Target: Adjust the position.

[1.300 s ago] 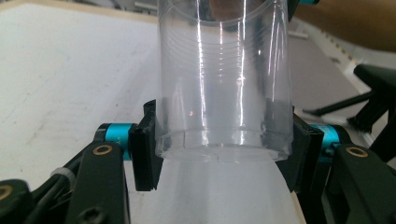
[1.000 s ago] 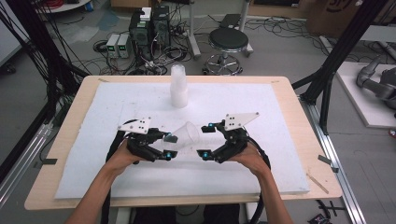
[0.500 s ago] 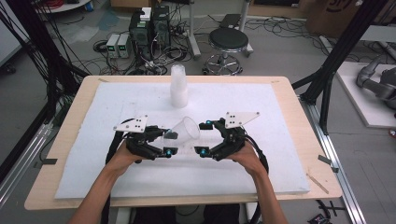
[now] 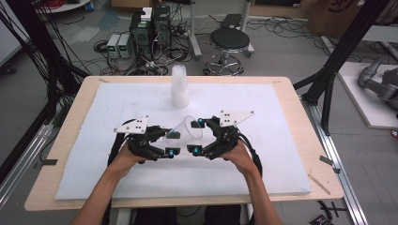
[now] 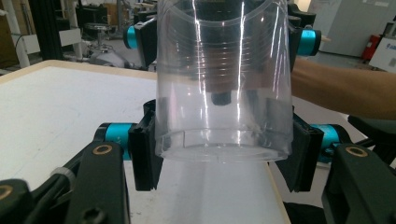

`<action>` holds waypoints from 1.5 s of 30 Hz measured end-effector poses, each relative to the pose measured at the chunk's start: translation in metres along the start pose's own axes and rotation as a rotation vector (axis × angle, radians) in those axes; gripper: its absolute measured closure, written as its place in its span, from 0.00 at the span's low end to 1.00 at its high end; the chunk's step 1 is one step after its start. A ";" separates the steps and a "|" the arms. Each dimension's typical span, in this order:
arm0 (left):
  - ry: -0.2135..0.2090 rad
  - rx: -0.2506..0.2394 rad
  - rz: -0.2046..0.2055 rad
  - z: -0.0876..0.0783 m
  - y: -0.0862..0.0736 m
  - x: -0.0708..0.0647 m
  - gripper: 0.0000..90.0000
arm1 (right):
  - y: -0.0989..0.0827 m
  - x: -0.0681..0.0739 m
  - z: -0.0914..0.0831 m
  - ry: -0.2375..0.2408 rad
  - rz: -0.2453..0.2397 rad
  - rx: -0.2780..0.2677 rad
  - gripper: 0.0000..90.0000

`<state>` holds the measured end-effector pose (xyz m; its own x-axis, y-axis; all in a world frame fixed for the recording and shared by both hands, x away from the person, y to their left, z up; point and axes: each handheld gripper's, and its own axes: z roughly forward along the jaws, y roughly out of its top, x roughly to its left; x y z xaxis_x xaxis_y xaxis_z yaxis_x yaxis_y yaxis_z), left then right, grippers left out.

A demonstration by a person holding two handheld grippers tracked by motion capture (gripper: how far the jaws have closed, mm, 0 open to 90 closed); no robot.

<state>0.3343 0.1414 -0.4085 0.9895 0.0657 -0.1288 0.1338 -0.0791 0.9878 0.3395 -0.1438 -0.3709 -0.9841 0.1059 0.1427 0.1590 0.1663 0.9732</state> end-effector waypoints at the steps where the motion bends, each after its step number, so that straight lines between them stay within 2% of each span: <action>1: -0.001 -0.001 0.002 0.000 0.000 0.000 0.46 | 0.001 0.000 0.003 0.007 -0.001 -0.004 0.13; 8: -0.007 0.001 0.009 0.003 0.000 0.000 0.46 | 0.004 0.001 0.009 0.029 -0.006 -0.019 0.13; 9: -0.009 0.005 0.012 0.003 0.000 0.000 0.46 | 0.004 0.001 0.009 0.039 -0.006 -0.024 0.17; 16: -0.023 0.020 0.018 0.007 -0.001 -0.001 0.46 | 0.004 0.001 0.009 0.048 -0.006 -0.029 0.18; 18: -0.025 0.023 0.016 0.008 -0.002 -0.002 0.46 | 0.005 0.002 0.008 0.054 -0.010 -0.030 0.24; 19: -0.025 0.026 0.017 0.008 -0.002 -0.002 0.46 | 0.005 0.003 0.008 0.056 -0.022 -0.042 0.30; 28: -0.026 0.032 0.024 0.008 -0.002 -0.002 0.46 | 0.006 0.004 0.007 0.051 -0.039 -0.036 0.33; 29: 0.019 0.028 0.019 0.009 -0.001 -0.003 0.35 | 0.006 0.004 0.007 0.048 -0.038 -0.033 0.33; 30: 0.019 0.028 0.019 0.009 -0.001 -0.003 0.17 | 0.006 0.004 0.007 0.048 -0.038 -0.033 0.33; 31: 0.063 0.038 -0.002 0.010 0.000 -0.003 0.17 | 0.006 0.004 0.007 0.045 -0.039 -0.034 0.33; 32: 0.099 0.035 -0.010 0.009 0.000 -0.003 0.06 | 0.006 0.003 0.007 0.044 -0.041 -0.039 0.33; 33: 0.119 0.029 0.003 0.008 -0.001 -0.003 0.02 | 0.006 0.002 0.005 0.035 -0.040 -0.039 0.33; 36: 0.131 0.038 0.009 0.005 -0.003 -0.003 0.02 | 0.006 0.002 0.004 0.029 -0.037 -0.033 0.33; 39: 0.160 0.076 0.014 0.002 -0.006 -0.005 0.02 | 0.007 0.001 0.000 0.008 -0.035 -0.017 0.33; 40: 0.177 0.091 0.016 0.000 -0.007 -0.006 0.02 | 0.007 0.001 0.000 0.008 -0.035 -0.017 0.33; 41: 0.196 0.104 0.013 -0.002 -0.008 -0.006 0.02 | 0.007 -0.001 -0.002 -0.017 -0.029 0.002 0.34; 42: 0.224 0.128 0.017 -0.004 -0.009 -0.007 0.02 | 0.007 -0.001 -0.002 -0.017 -0.029 0.002 0.34; 43: 0.249 0.152 0.018 -0.006 -0.010 -0.007 0.02 | 0.006 -0.004 -0.005 -0.047 -0.012 0.027 0.34; 44: 0.269 0.168 0.016 -0.009 -0.011 -0.008 0.02 | 0.006 -0.004 -0.005 -0.047 -0.012 0.027 0.34; 45: 0.293 0.172 0.012 -0.013 -0.012 -0.008 0.02 | 0.006 -0.007 -0.008 -0.083 0.002 0.052 0.34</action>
<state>0.3238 0.1543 -0.4184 0.9367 0.3445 -0.0627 0.1545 -0.2462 0.9568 0.3472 -0.1512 -0.3643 -0.9741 0.1870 0.1273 0.1672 0.2160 0.9620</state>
